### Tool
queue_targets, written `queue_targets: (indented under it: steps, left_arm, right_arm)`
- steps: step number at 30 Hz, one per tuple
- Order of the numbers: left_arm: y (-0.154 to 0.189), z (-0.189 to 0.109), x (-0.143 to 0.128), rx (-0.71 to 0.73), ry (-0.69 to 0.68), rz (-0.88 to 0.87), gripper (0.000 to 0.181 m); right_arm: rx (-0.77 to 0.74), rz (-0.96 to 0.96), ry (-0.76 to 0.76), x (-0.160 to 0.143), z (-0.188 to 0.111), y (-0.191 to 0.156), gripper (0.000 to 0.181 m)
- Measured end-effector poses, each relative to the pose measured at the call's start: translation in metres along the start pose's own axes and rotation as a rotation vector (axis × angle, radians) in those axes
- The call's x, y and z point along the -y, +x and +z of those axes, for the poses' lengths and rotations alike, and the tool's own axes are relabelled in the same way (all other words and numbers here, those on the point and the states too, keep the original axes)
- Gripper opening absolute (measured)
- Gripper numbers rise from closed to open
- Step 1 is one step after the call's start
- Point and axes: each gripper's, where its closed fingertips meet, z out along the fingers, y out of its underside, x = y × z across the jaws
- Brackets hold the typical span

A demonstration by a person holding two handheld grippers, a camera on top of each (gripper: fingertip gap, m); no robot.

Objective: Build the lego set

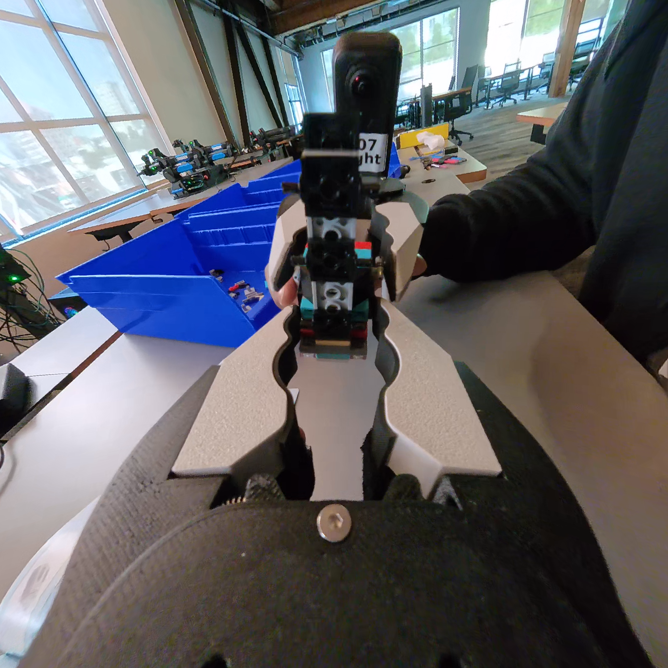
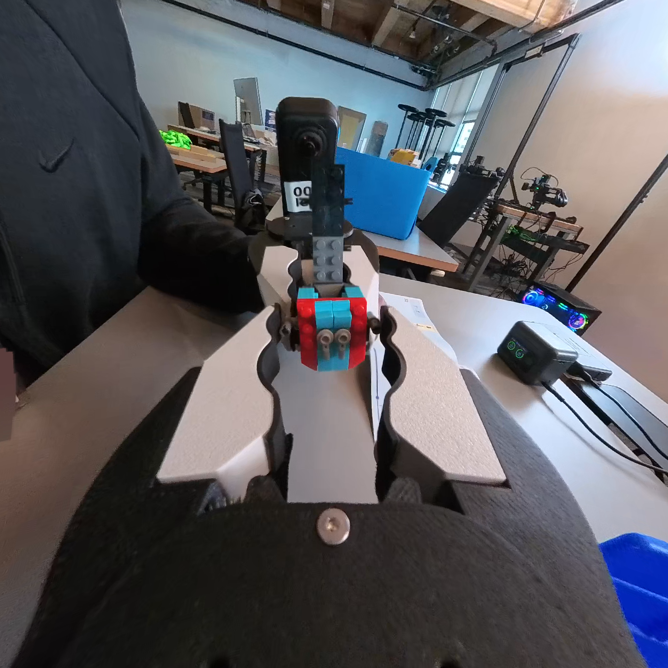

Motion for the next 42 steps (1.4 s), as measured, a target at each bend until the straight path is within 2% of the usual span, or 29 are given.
queue_targets:
  steps: [10,28,34,39,42]
  left_arm:
    - [-0.002,0.000,-0.003,0.016,-0.020,0.025,0.040]
    - [-0.006,-0.002,-0.002,0.026,-0.010,0.002,0.039]
    - [-0.026,-0.002,0.000,0.082,0.075,-0.212,0.040]
    - [-0.057,-0.013,0.018,0.106,0.366,-0.625,0.040]
    - [-0.065,-0.015,0.020,0.089,0.492,-0.787,0.039]
  right_arm:
    - [-0.027,-0.061,-0.025,-0.003,0.001,0.003,0.054]
    - [-0.031,0.009,-0.026,-0.002,0.002,0.007,0.053]
    - [-0.173,0.135,0.052,0.001,-0.007,0.038,0.062]
    - [-0.219,0.324,0.112,0.001,-0.011,0.055,0.052]
    - [-0.221,0.405,0.159,0.004,-0.008,0.056,0.042]
